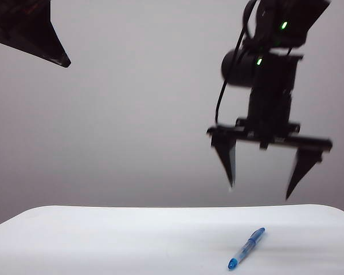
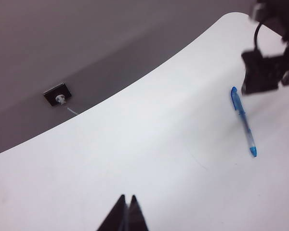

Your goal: Pick up the pen and remove the cap.

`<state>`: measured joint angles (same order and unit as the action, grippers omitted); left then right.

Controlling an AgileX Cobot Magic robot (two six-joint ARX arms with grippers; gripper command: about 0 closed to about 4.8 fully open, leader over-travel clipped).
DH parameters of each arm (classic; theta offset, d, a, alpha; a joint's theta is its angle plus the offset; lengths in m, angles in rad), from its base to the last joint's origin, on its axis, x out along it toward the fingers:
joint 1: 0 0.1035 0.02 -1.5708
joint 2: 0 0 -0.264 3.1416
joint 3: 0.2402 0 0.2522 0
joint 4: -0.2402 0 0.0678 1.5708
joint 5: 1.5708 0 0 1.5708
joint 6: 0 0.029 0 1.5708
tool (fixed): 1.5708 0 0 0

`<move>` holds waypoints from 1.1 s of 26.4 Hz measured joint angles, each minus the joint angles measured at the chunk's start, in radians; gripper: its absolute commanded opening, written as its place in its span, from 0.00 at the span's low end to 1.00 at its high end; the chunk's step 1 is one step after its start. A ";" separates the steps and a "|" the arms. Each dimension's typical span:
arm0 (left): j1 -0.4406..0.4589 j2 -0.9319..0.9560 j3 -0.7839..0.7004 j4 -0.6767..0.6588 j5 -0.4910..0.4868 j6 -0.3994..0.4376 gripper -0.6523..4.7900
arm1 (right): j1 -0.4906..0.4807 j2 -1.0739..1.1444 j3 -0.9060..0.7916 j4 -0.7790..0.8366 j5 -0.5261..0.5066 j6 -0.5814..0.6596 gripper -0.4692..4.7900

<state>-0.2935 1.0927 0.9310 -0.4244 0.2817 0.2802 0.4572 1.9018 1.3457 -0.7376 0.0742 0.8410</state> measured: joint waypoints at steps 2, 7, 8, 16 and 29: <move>0.000 0.000 0.000 0.000 0.000 0.000 0.11 | 0.008 0.044 -0.001 -0.003 -0.012 0.001 0.95; 0.000 0.000 0.000 0.000 0.002 -0.003 0.11 | 0.010 0.093 0.000 -0.001 -0.014 0.009 0.95; 0.000 0.000 0.000 -0.001 0.002 -0.003 0.11 | 0.010 0.101 0.000 -0.001 -0.014 0.020 0.95; 0.000 0.000 0.000 -0.011 0.003 -0.006 0.11 | 0.021 0.148 0.002 0.068 -0.040 0.117 0.94; 0.000 0.000 0.000 -0.074 0.003 -0.050 0.11 | 0.048 0.193 -0.001 0.062 -0.031 0.148 0.84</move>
<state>-0.2932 1.0927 0.9310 -0.4984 0.2844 0.2298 0.5049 2.0949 1.3449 -0.6758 0.0429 0.9894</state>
